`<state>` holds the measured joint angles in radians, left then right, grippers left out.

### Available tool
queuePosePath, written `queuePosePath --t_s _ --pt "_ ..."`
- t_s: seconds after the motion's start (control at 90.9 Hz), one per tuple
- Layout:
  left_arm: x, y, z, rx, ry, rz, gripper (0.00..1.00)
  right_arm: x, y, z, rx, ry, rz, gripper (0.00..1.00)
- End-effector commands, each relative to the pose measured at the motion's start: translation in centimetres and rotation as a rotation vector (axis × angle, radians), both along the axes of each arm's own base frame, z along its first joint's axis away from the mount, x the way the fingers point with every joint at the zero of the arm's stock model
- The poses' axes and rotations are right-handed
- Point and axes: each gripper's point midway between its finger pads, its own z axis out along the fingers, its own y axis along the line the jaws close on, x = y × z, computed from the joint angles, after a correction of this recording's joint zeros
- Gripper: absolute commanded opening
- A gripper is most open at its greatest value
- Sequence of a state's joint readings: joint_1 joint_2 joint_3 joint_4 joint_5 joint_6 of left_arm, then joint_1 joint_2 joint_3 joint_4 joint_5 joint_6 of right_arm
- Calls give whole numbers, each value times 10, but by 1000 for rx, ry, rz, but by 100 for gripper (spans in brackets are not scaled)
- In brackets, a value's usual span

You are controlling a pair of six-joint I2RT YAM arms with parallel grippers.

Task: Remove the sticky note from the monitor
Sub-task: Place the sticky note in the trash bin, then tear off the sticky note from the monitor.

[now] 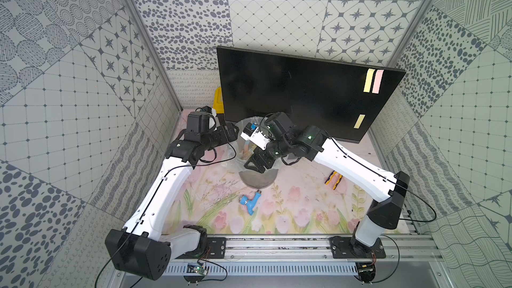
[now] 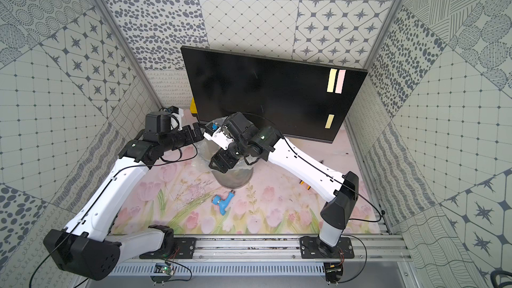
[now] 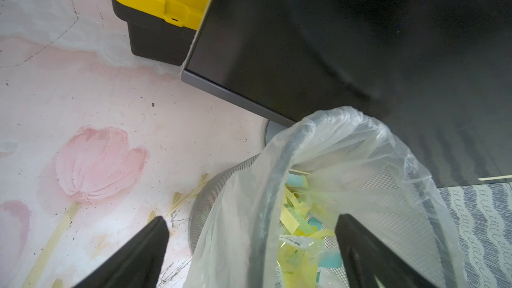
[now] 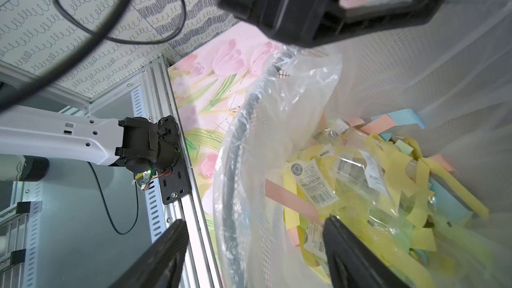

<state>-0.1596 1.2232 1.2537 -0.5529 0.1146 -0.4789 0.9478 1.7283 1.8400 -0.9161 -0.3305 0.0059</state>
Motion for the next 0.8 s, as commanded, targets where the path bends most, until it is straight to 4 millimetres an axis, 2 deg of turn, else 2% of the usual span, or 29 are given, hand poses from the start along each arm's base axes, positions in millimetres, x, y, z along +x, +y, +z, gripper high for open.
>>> queuePosePath --t_s 0.0,0.154,0.363,0.495,0.616,0.792 --pt "-1 1 6 -2 -26 -5 99 6 17 20 78 -22 -6 84" --pt "-2 5 9 15 -37 4 99 20 17 41 121 -87 -66 87" --pt "-1 1 15 -8 -67 -6 99 26 -7 67 129 -191 -148 88" --pt "2 -7 22 -46 -89 -41 97 29 -33 89 148 -246 -237 88" --pt "6 -16 28 -68 -100 -89 91 34 -62 105 171 -266 -340 88" --pt "11 -14 16 -42 -65 -81 86 36 -115 128 224 -291 -495 88"
